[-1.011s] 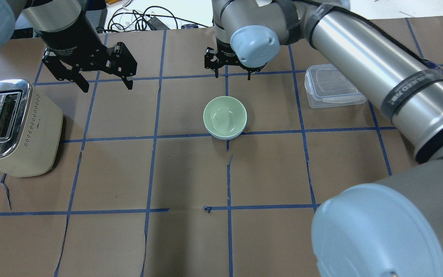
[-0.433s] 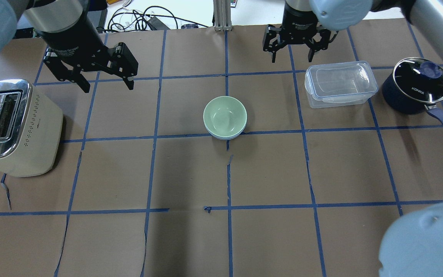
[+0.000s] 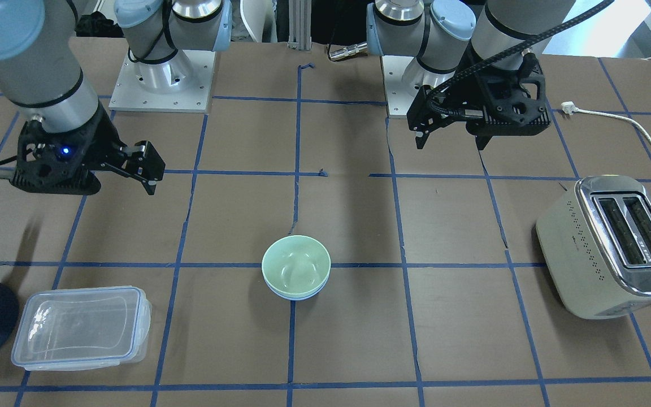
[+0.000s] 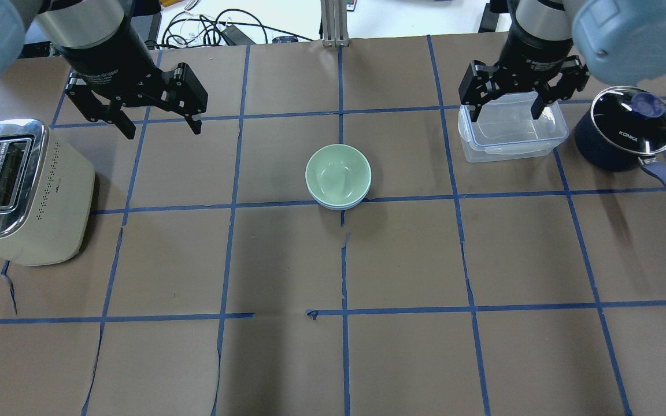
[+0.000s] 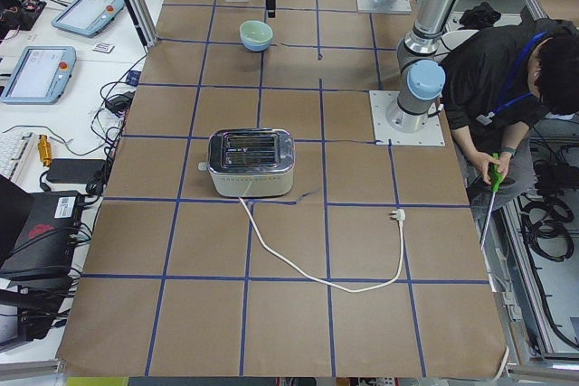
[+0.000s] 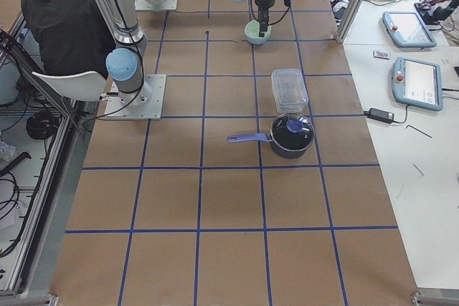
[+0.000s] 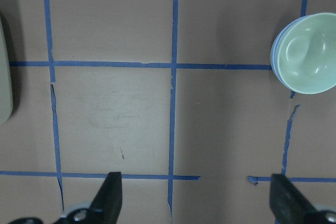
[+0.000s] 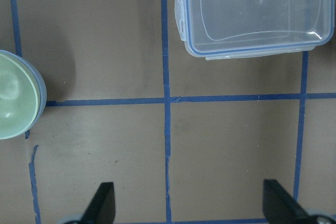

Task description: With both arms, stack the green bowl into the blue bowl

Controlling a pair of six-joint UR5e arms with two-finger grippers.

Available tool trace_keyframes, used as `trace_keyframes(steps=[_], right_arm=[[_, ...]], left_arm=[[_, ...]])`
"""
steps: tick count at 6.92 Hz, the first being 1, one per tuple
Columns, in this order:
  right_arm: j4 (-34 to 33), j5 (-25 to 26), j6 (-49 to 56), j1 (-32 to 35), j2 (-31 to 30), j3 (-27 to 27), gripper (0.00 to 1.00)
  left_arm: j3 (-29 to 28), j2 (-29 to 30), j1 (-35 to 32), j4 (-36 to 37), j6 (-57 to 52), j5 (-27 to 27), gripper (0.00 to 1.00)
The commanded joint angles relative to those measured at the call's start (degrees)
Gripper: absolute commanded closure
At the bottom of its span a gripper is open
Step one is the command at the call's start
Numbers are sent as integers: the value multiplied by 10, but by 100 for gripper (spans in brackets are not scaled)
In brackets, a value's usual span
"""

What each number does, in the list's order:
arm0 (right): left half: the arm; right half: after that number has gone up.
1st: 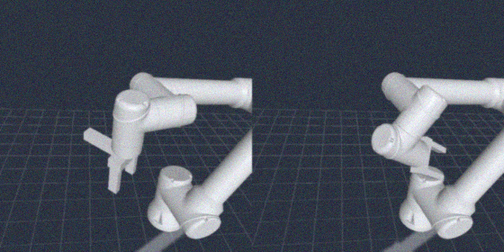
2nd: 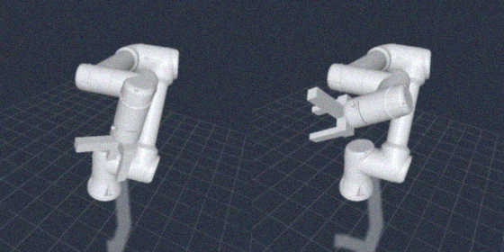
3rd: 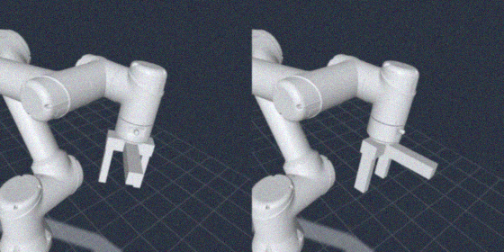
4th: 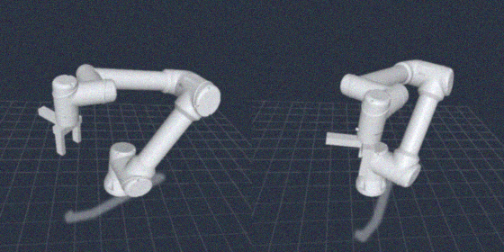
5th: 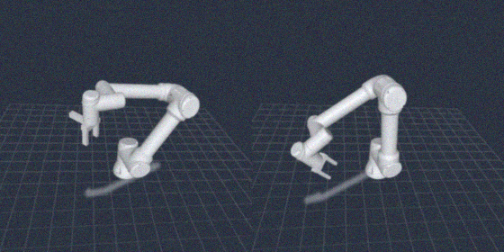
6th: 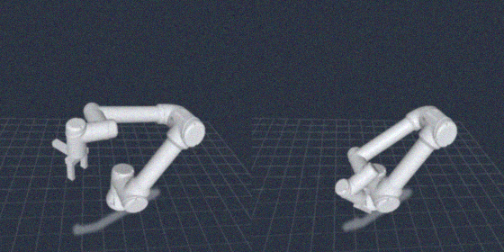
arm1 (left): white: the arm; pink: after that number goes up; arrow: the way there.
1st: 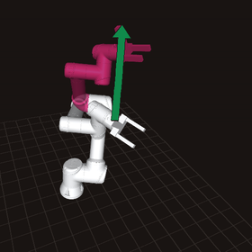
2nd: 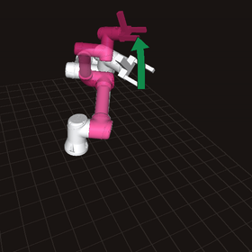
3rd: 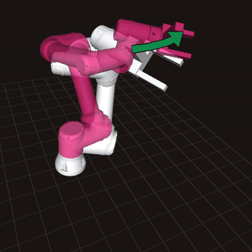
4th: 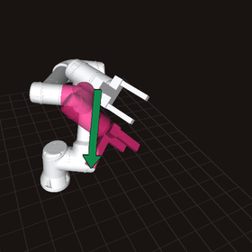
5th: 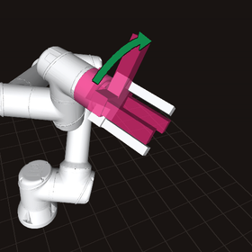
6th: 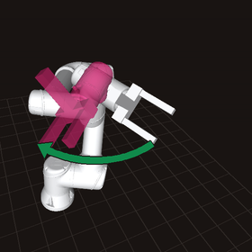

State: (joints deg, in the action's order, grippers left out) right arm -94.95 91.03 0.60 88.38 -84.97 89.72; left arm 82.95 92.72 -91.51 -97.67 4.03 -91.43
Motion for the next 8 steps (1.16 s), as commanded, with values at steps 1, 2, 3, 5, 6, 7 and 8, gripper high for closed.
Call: trace_keyframes(steps=[1,2,3,5,6,7,8], right_arm=[[37,0,-2,-1,-36,2,0],[61,1,-2,-1,-35,-9,0],[63,0,-2,0,-35,-9,0],[64,1,-2,0,-35,-9,0],[64,0,-2,0,-35,-9,0],[64,0,-2,0,-35,-9,0],[63,-1,-2,0,-35,-9,0]], left_arm=[[0,0,0,-1,1,-2,0],[0,0,-1,-1,1,-2,0],[1,-1,-1,-1,1,-2,0],[3,-2,0,-2,0,-4,0],[1,-1,-1,-1,1,0,0],[5,-3,0,-2,1,-4,0],[3,-4,0,-2,1,-1,0]])
